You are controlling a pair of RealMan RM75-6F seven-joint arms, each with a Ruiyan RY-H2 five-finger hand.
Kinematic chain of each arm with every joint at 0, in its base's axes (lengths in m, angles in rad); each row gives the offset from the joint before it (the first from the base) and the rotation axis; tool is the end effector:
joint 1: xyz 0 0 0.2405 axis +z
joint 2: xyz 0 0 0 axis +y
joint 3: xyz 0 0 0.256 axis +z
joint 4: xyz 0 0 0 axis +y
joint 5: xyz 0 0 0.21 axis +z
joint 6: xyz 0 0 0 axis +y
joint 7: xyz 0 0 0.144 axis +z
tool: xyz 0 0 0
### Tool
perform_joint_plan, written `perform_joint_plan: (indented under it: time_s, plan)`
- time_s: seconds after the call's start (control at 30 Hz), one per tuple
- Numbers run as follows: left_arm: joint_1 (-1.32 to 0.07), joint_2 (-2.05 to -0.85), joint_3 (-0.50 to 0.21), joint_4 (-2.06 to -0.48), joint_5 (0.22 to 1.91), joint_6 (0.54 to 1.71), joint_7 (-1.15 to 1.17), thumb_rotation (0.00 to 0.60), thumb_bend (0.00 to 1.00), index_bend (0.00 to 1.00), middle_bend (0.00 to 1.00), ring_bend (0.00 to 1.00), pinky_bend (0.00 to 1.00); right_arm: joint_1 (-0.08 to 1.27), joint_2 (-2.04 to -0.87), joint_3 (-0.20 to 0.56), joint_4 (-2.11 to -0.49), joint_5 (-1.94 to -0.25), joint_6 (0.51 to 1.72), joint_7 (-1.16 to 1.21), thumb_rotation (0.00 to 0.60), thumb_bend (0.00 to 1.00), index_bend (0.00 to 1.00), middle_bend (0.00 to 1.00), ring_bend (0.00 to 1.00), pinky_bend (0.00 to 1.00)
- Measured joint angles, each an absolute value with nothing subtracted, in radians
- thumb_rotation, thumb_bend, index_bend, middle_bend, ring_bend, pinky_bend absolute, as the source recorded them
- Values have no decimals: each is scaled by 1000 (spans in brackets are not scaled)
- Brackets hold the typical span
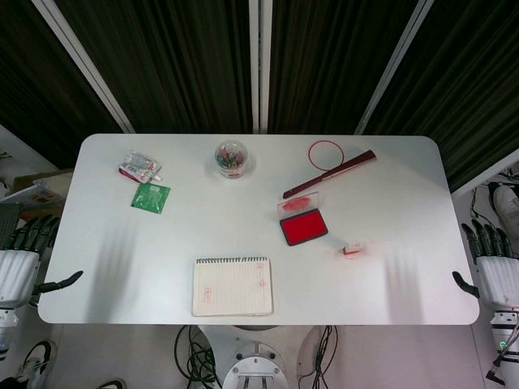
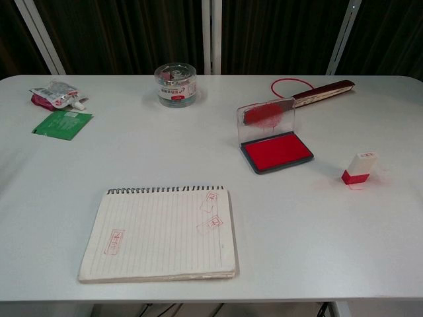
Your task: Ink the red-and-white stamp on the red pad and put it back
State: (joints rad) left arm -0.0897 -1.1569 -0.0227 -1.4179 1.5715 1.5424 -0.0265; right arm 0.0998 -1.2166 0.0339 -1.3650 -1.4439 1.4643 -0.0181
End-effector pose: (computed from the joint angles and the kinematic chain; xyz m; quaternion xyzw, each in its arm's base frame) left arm -0.3332 0.1793 0.1658 -0.6305 -0.3228 -0.3734 0.5990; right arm -0.3567 -0.1858 0.1527 0.6085 -0.3544 0.3248 0.6313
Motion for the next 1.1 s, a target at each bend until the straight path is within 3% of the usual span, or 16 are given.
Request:
perform_joint_plan:
  time_s: [0.3,0.37,0.43,0.5,0.57,0.63,0.77,1.1]
  plan:
    - [-84,-1155,-16,-1412,1573,1544,-42,256,91,22,76,79,192,117,-1209,27,-1403,-1467,1431,-85,600,132,0,0,0,0]
    - [-84,-1154,-17,-1409,1571,1543,-48,258,91,22,76,79,192,130,-1205,26,-1425,-1474,1414,-119,600,132,0,0,24,39]
    - [-84,-1155,-17,-1404,1568,1542,-53,258,90,22,76,79,192,148,-1202,28,-1448,-1484,1397,-161,600,137,0,38,254,374]
    - [-83,-1157,-17,-1398,1566,1540,-57,257,90,22,76,79,192,166,-1204,33,-1464,-1503,1391,-193,600,145,0,207,660,859]
    - [-83,-1162,-17,-1389,1565,1539,-61,259,91,22,77,79,192,185,-1214,40,-1470,-1539,1395,-206,600,146,0,334,880,993]
    - [-83,-1169,-17,-1379,1562,1536,-68,257,91,22,77,78,192,200,-1221,43,-1474,-1565,1390,-215,600,150,0,340,969,1000]
    - [-86,-1183,-13,-1359,1561,1522,-85,258,90,22,76,79,192,239,-1240,52,-1480,-1570,1351,-302,600,153,29,281,974,1000]
    - [-90,-1186,-12,-1339,1554,1506,-103,256,90,22,77,79,192,374,-1380,83,-1424,-1513,1155,-454,600,156,129,272,974,1000]
